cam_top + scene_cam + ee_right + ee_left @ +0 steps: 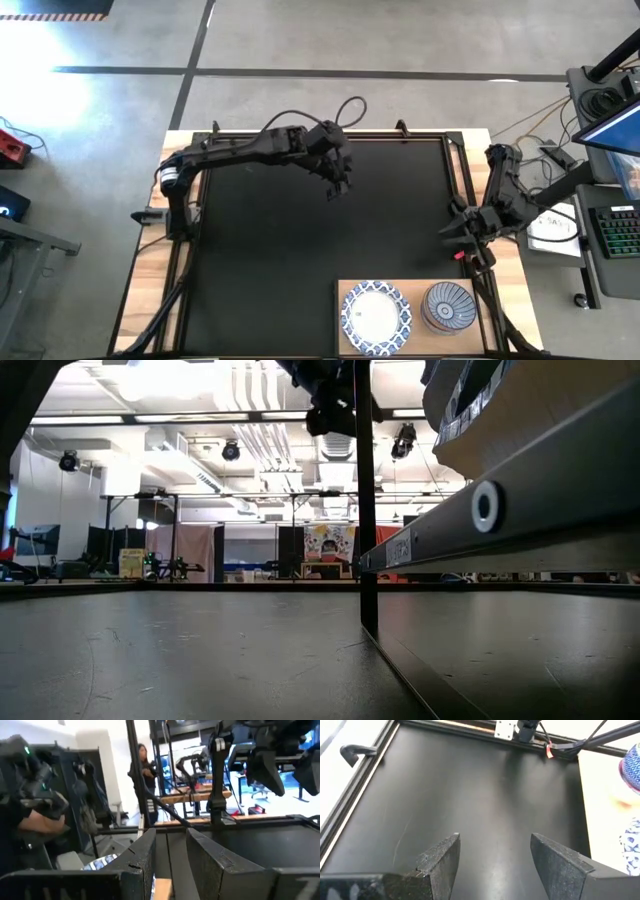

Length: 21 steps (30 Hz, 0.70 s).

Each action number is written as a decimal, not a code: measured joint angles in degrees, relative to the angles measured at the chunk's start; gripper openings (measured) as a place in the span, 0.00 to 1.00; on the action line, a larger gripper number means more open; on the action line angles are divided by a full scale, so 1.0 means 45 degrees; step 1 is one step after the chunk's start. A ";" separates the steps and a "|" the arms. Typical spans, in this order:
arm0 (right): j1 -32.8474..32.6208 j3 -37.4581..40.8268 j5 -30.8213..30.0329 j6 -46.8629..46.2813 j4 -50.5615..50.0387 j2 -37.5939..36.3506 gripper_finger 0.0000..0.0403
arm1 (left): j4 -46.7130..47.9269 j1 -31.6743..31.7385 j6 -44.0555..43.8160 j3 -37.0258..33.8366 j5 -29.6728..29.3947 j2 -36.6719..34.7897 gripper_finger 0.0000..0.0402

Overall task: Place and stack bowls onto a shelf
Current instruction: Return to Home Position

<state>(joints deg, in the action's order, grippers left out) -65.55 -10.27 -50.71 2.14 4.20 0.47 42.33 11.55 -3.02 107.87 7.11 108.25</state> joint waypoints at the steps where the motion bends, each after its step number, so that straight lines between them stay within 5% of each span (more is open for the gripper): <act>1: 0.0045 0.0010 0.0173 0.0019 0.0158 0.0085 0.24 | -0.0050 -0.0181 -0.0064 0.0000 -0.0235 0.0000 0.56; 10: 0.0957 0.0825 0.0887 -0.0288 0.0267 -0.0093 0.24 | -0.0034 -0.1928 -0.0247 0.0000 -0.2930 -0.0010 0.56; 21: 0.3101 0.2129 0.3664 -0.0234 0.2366 -0.0041 0.24 | -0.0097 -0.2735 -0.0686 0.0000 -0.3602 -0.0039 0.56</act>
<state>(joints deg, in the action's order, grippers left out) -51.60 -0.69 -34.22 1.09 14.84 0.29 41.89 -0.76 -6.11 107.87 -9.10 108.07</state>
